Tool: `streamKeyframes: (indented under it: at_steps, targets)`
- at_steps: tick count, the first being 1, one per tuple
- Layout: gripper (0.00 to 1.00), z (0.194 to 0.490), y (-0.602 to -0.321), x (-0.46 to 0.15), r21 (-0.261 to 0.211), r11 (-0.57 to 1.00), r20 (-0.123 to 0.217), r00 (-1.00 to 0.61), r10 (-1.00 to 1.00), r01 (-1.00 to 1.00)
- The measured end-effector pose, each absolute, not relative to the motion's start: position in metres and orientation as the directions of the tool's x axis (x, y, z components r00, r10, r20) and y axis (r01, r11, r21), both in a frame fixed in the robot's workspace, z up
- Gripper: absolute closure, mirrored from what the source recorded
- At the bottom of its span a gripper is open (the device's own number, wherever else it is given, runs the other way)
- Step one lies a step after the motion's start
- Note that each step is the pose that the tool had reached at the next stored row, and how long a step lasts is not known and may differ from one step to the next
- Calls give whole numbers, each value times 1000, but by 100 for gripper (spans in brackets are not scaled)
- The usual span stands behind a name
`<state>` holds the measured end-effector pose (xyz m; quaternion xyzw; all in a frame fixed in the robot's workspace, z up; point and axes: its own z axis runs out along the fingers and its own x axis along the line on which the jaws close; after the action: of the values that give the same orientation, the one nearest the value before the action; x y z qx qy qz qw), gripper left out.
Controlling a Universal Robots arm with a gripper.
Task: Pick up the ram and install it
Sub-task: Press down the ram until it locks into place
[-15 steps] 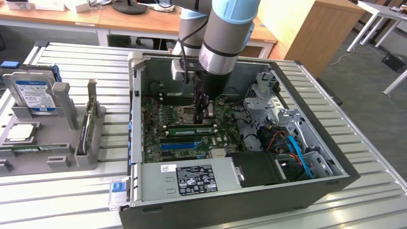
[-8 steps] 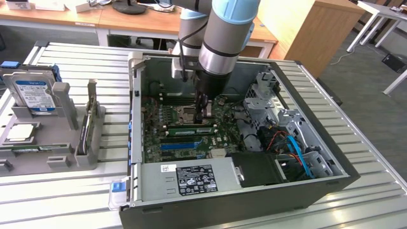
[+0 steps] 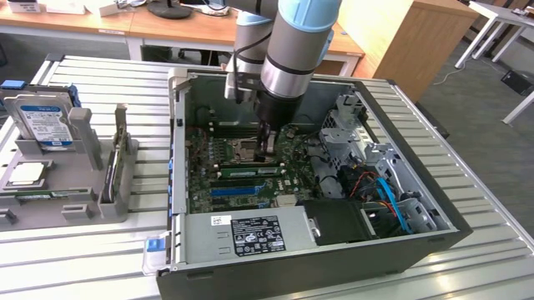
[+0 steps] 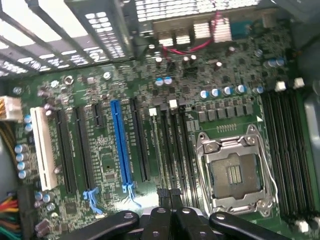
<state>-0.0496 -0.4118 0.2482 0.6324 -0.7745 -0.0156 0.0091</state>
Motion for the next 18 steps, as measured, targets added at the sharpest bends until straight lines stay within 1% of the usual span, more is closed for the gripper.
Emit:
streamKeyframes:
  at_steps: [18]
  targets:
    - [90, 248, -412, -50, 36, 479, -6, -480, -877, -877]
